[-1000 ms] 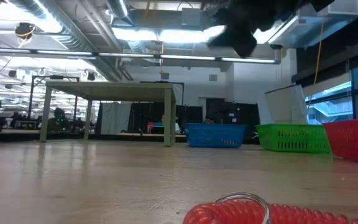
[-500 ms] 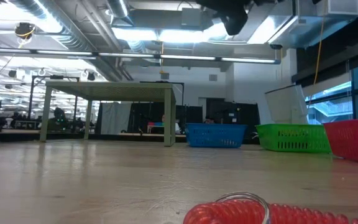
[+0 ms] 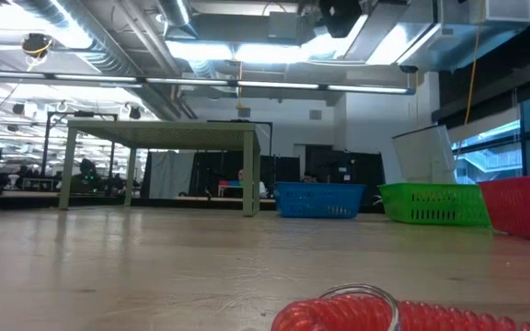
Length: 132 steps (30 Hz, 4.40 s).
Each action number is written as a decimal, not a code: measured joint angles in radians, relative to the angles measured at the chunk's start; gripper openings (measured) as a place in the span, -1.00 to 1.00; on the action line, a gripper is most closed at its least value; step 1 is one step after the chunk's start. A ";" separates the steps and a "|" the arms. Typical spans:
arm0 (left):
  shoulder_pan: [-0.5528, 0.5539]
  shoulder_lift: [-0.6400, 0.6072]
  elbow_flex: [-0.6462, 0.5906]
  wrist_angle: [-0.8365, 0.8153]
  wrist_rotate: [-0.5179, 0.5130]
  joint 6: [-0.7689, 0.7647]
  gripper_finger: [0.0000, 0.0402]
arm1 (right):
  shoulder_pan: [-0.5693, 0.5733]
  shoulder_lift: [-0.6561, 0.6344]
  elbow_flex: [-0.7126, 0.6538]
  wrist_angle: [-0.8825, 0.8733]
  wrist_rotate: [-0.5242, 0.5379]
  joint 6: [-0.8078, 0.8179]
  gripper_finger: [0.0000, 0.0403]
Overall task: Pick & Place Office Desk Supplies
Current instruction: Put the yellow rubber band into the green bin, then put the orange spring keychain into the blue bin
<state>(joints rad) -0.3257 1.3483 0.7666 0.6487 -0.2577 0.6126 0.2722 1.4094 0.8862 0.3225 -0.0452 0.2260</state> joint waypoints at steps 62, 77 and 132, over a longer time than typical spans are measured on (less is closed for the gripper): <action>0.217 0.000 0.000 0.127 0.081 -0.196 -0.95 | -0.049 0.000 0.000 0.148 0.091 0.028 -0.97; 0.168 0.000 0.001 -0.210 0.081 -0.499 -0.21 | -0.067 -0.033 0.000 -0.036 0.166 0.055 -0.99; 0.154 0.000 0.000 -0.369 0.069 -0.573 -0.16 | -0.238 -0.100 0.000 -1.317 0.361 0.686 -0.05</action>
<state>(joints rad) -0.1715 1.3483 0.7666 0.2798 -0.1890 0.0394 0.0344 1.3090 0.8864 -0.9944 0.3158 0.9123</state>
